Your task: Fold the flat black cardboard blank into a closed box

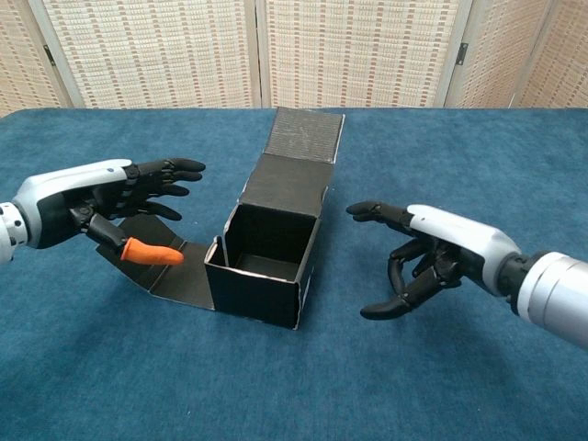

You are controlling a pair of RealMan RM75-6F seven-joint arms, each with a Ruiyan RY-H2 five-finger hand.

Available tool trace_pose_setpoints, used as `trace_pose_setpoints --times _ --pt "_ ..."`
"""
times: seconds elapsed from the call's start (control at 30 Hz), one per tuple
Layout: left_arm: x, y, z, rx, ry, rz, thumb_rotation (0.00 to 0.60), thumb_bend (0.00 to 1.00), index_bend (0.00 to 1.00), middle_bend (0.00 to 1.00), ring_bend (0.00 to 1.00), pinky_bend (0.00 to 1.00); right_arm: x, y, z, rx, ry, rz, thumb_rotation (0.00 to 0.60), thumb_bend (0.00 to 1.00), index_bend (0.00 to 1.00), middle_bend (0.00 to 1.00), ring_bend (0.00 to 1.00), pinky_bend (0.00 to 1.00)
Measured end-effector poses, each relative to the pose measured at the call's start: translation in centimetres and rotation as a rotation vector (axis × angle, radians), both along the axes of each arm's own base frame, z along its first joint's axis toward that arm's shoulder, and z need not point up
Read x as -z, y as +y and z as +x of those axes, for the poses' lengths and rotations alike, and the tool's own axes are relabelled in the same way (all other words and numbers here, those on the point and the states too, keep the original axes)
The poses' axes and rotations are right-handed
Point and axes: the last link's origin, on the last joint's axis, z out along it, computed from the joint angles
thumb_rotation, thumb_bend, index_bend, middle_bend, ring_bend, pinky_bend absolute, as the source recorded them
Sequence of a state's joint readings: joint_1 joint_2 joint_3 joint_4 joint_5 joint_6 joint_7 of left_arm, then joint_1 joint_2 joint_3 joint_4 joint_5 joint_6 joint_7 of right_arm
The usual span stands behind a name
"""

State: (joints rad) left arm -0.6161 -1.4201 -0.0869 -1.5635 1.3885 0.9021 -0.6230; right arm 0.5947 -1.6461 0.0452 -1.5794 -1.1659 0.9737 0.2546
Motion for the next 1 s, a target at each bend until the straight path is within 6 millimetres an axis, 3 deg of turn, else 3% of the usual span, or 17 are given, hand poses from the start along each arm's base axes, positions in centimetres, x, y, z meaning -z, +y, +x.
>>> trace_pose_setpoints --times 0.27,0.67,0.87,1.0 --pt "-0.3 0.0 -0.3 -0.016 -0.029 -0.009 0.600 0.21 0.00 0.00 0.00 0.15 3.6 0.3 2.6 0.104 -0.092 0.022 0.600 0.00 0.00 0.00 0.56 1.00" --pt "-0.9 0.4 -1.0 -0.035 -0.077 -0.042 0.600 0.21 0.00 0.00 0.00 0.15 7.5 -0.9 5.8 0.115 -0.053 -0.061 0.600 0.00 0.00 0.00 0.55 1.00" --pt "-1.4 0.5 -1.3 -0.035 -0.097 -0.041 0.600 0.21 0.00 0.00 0.00 0.15 7.5 -2.9 5.7 0.148 -0.034 -0.124 0.600 0.00 0.00 0.00 0.55 1.00" --pt "-1.4 0.5 -1.5 -0.028 -0.094 -0.041 0.600 0.21 0.00 0.00 0.00 0.15 7.1 -3.0 5.4 0.150 -0.041 -0.123 0.600 0.00 0.00 0.00 0.55 1.00"
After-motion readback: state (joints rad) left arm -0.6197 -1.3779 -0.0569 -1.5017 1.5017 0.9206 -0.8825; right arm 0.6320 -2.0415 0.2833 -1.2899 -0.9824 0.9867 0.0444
